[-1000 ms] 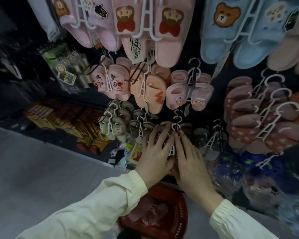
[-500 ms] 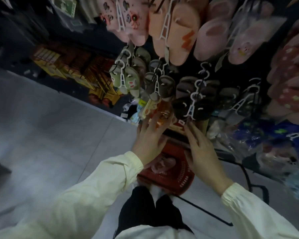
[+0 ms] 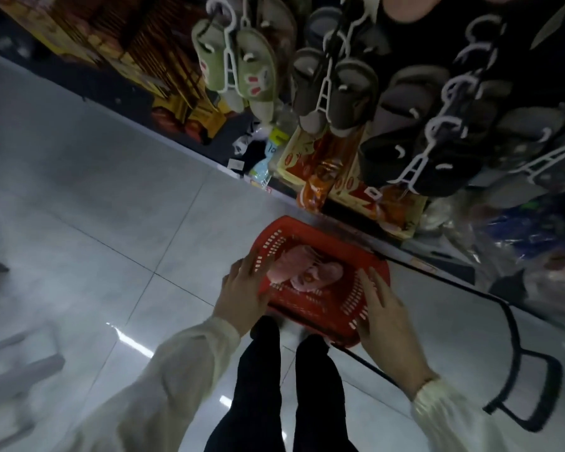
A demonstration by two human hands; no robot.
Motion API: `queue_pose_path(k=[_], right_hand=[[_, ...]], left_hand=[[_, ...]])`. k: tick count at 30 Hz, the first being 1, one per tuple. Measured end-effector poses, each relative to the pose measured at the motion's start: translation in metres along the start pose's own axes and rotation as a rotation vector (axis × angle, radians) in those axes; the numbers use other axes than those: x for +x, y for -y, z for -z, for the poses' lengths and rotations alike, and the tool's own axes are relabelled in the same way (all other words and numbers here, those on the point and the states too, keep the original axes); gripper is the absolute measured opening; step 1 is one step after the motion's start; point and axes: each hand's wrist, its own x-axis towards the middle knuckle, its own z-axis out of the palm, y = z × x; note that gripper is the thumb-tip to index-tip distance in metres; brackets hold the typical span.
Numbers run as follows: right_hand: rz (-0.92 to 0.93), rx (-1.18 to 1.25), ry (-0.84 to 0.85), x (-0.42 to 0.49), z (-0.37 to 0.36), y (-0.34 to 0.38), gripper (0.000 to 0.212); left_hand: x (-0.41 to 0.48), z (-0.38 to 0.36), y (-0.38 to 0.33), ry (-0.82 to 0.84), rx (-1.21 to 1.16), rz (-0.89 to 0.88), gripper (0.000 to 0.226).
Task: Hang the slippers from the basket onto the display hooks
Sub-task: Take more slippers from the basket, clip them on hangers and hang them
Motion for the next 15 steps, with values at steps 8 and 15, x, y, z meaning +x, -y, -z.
queue_pose_path(k=[8,15], right_hand=[[-0.067,0.069,0.027,0.066,-0.092,-0.034,0.086],[-0.143,0.066,0.074,0.126,-0.175,-0.065,0.084]], left_hand=[[0.068,-0.103,0.057,0.121,-0.009,0.124,0.064],[0.115,-0.193,0.098,0.4,-0.029,0.22,0.061]])
